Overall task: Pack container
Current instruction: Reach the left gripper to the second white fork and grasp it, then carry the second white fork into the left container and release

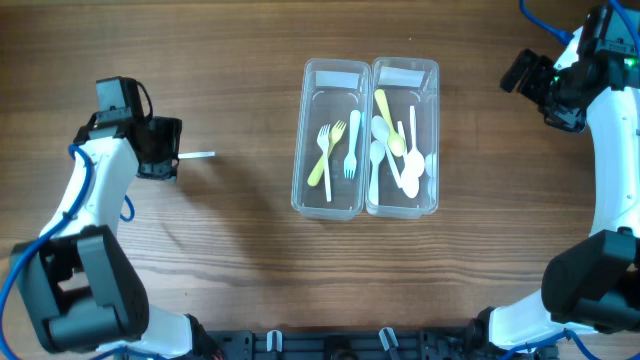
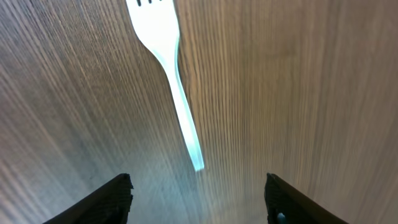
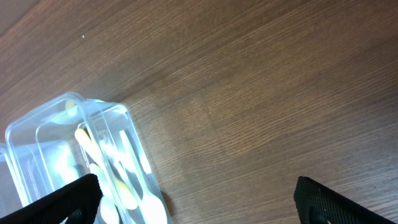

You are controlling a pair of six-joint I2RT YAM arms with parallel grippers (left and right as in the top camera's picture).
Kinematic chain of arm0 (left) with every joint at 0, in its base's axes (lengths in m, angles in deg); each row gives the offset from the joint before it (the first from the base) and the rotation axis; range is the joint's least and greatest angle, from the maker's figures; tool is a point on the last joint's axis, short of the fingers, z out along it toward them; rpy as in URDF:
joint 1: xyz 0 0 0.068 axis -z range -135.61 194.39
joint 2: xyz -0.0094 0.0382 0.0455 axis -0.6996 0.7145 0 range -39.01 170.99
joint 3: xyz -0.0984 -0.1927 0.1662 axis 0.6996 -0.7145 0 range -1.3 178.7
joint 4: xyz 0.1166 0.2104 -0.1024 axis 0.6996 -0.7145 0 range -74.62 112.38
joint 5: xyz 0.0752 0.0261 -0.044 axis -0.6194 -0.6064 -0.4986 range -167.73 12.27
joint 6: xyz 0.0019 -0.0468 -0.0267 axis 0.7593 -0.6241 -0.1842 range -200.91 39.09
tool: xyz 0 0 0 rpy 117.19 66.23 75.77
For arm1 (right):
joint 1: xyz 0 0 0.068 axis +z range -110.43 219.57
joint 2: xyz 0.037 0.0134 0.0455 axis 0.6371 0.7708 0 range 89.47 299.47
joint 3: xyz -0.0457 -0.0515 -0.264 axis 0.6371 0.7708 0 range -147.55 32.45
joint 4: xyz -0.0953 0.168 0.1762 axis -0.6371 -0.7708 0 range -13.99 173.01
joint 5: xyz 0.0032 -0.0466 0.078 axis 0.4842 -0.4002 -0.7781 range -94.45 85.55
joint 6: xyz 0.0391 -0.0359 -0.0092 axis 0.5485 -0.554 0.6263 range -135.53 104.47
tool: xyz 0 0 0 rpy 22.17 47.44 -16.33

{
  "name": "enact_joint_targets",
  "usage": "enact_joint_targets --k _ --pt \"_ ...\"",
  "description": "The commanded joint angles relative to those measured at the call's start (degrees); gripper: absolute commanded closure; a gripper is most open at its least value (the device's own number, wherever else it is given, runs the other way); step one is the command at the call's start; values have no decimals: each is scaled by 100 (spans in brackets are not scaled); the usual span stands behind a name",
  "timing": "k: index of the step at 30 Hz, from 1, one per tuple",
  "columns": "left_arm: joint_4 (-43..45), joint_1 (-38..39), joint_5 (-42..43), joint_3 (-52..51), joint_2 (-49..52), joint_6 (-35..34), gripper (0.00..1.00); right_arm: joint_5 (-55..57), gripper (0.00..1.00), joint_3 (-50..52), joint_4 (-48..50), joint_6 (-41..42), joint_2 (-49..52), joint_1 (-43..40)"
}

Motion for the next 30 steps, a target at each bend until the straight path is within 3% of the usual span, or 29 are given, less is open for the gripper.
enact_joint_targets --k 1,15,26,30 --pt "254 -111 -111 -7 455 -551 29 -70 0 -50 33 63 55 11" --pt "629 -649 83 -7 1051 -828 36 -72 0 -50 -17 66 55 11" --pt "1040 -667 876 -4 1928 -826 41 -70 0 -50 -55 63 55 11" --pt "859 -667 960 -7 2026 -826 50 -70 0 -50 -63 63 55 11"
